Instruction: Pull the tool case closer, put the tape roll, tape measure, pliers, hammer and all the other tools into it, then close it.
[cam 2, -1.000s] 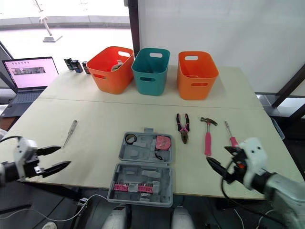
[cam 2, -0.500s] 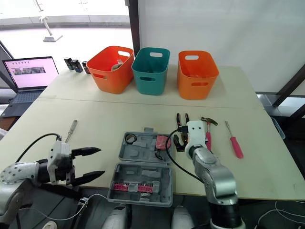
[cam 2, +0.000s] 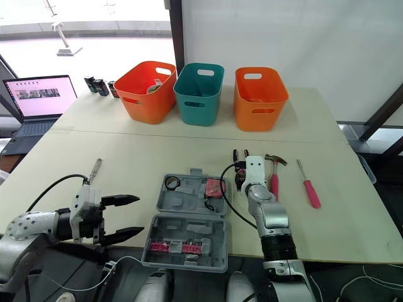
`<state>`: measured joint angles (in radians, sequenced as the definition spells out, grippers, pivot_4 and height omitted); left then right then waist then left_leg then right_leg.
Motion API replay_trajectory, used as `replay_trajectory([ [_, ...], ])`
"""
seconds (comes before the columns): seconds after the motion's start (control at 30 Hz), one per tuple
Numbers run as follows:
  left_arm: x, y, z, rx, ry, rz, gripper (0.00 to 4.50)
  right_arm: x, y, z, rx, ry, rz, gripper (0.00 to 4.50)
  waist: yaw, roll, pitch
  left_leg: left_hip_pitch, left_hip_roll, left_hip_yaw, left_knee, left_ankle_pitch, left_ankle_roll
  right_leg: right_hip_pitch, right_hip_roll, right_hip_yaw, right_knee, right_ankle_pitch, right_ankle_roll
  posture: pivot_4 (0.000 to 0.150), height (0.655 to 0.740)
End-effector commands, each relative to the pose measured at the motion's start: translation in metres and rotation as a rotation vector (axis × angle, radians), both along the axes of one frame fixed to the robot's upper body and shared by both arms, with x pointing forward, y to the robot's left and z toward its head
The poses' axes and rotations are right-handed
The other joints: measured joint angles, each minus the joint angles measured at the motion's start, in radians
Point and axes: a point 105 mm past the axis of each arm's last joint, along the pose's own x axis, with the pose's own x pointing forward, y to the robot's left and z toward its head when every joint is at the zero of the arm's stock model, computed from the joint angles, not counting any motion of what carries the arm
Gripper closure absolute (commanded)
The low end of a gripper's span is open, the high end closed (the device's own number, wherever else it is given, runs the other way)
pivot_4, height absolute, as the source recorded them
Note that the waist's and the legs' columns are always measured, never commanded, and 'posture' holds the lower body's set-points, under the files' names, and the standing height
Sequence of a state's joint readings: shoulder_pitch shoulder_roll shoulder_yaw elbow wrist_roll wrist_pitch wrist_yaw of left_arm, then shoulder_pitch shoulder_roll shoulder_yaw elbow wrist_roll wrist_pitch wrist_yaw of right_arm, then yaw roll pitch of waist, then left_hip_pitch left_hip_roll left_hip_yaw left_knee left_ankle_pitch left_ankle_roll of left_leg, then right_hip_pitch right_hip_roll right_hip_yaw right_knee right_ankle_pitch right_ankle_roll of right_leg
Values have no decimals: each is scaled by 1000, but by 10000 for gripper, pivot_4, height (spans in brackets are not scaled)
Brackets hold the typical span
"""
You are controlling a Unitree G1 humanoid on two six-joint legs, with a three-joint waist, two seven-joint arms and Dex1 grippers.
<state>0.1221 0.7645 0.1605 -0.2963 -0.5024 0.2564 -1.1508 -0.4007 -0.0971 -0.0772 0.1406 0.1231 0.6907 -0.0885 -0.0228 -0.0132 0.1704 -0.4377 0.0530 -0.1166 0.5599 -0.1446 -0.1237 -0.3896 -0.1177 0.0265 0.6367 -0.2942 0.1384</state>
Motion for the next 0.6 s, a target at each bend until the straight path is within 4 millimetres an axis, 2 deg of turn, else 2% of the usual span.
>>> replay_trajectory([
  [0.03,0,-3,6,0,-31,-15,0,-4,-1,-7,8,23,-12,32696,0,0,0,0,0,0,0,0,0,0,0,0,0,0,0,1500,7400],
  [0.07,0,-3,6,-2,-31,-15,0,-4,-1,-6,9,19,-12,34988,0,0,0,0,0,0,0,0,0,0,0,0,0,0,0,1500,7400],
  [0.3,5,-5,7,-18,-34,-14,0,-3,3,19,-56,-88,62,34979,1,1,0,0,0,0,0,0,0,0,0,0,0,0,0,1500,7400],
  [0.37,8,-4,7,-27,-34,-2,0,-4,5,38,-80,-155,110,34979,1,3,2,0,0,0,0,0,0,-1,0,0,0,0,0,1500,7400],
  [0.5,17,7,7,-28,-36,54,0,-17,15,97,-192,-300,327,34979,3,11,7,-2,0,0,1,0,0,-3,0,1,0,0,0,1500,7400],
  [0.6,21,17,6,-20,-33,86,0,-42,45,126,-225,-294,647,34979,-2,11,7,-3,0,0,0,0,0,-4,0,1,2,0,1,1500,7400],
])
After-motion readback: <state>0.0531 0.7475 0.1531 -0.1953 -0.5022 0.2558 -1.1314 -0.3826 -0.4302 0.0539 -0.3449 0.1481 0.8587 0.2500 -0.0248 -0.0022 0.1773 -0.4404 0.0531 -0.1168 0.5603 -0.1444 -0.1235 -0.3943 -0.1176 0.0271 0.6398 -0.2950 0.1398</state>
